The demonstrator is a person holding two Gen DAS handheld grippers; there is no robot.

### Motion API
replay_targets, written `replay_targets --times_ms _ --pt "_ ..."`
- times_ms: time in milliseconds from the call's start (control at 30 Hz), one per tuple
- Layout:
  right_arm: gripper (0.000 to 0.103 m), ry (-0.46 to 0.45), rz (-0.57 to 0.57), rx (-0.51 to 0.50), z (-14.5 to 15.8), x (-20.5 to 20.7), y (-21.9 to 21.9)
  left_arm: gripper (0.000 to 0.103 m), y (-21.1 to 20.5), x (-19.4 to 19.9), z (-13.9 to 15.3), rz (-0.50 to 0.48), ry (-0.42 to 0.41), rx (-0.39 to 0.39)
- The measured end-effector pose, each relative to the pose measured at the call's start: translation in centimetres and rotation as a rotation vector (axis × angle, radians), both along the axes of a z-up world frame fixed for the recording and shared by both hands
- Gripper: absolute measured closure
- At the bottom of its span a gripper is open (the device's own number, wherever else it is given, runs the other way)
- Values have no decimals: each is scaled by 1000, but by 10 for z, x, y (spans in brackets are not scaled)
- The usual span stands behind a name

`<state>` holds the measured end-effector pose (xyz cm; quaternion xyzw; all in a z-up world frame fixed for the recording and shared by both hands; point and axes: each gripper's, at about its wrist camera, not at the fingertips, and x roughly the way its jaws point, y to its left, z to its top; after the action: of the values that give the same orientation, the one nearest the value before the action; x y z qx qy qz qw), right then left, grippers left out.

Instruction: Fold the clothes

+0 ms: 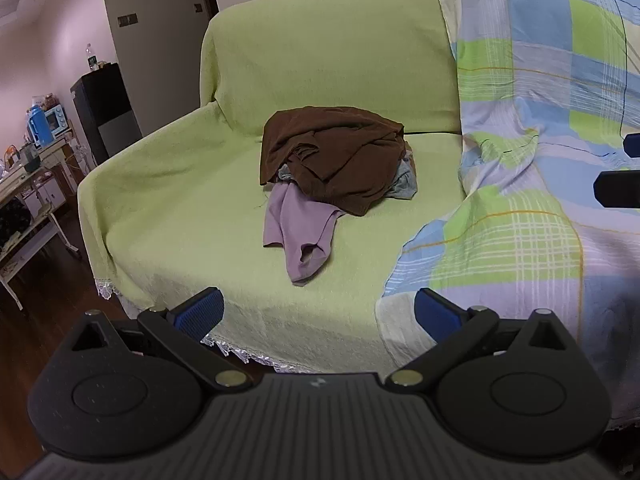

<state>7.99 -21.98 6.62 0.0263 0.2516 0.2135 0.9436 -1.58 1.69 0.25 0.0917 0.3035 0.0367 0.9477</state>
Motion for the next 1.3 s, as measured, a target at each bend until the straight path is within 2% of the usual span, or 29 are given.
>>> replay_targets --times_ms 300,500,567,1100,1167,1300 --pt "1 13 0 27 2 2 2 1 0 2 -1 -7 2 0" --pt "1 18 4 20 -4 16 -13 1 -2 4 1 -12 13 5" --pt "1 9 4 2 -2 10 0 1 -3 4 1 -14 16 6" --pt "1 30 0 -1 -7 4 6 1 -2 11 -7 -25 30 18" --pt "1 39 3 1 -14 19 -1 1 -1 15 -10 -31 32 21" --pt "1 45 3 -5 -18 23 -1 1 2 21 -13 -31 39 22"
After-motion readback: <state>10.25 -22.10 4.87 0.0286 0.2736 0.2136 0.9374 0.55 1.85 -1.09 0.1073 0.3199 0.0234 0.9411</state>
